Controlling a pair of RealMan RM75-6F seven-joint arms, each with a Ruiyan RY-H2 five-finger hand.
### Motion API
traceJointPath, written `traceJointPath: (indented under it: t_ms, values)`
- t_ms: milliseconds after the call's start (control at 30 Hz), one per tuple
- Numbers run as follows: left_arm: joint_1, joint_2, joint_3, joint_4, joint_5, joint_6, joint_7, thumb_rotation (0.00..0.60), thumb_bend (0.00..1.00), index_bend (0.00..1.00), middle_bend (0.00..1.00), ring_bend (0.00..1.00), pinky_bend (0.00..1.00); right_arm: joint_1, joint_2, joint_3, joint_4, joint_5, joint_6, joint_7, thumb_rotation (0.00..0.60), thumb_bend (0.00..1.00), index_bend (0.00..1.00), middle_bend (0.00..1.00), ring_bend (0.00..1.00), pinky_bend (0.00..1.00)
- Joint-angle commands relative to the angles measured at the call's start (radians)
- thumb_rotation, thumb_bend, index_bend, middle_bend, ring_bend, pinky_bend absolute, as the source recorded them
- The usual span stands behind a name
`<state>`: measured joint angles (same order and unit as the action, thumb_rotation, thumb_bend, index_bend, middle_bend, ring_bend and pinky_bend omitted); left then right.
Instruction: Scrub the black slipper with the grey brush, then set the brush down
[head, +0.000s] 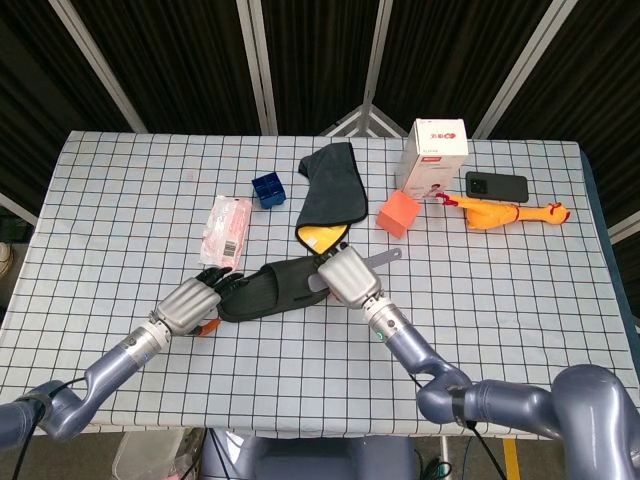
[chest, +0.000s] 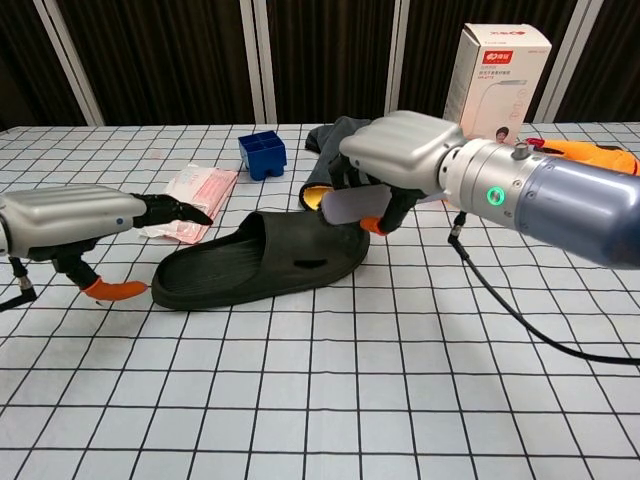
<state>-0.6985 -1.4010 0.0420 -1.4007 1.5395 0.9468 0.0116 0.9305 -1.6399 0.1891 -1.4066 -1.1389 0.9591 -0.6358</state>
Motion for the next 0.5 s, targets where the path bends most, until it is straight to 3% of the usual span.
traceJointPath:
  t_ms: [33,267,500]
  values:
    - [0.026,0.038,0.007,-0.032,0.032,0.055,-0.005,0.6,0.5,0.0,0.03,0.02,0.1,-0.035,0.075,-0.002,-0.076,0.028,0.045,-0.051,0.6,0.87,0.7,0.67,0.46,0.44]
    - [0.099,0.146,0.018,-0.117,0.066,0.198,0.01,0.6,0.46,0.0,0.03,0.01,0.1,-0.109,0.202,-0.038,-0.185,0.094,0.094,-0.097,0.6,0.87,0.7,0.67,0.46,0.44]
    - [0.238,0.24,0.027,-0.18,0.031,0.381,0.044,0.6,0.31,0.0,0.04,0.02,0.1,-0.189,0.299,-0.092,-0.225,0.188,0.115,-0.106,0.6,0.87,0.7,0.67,0.46,0.44]
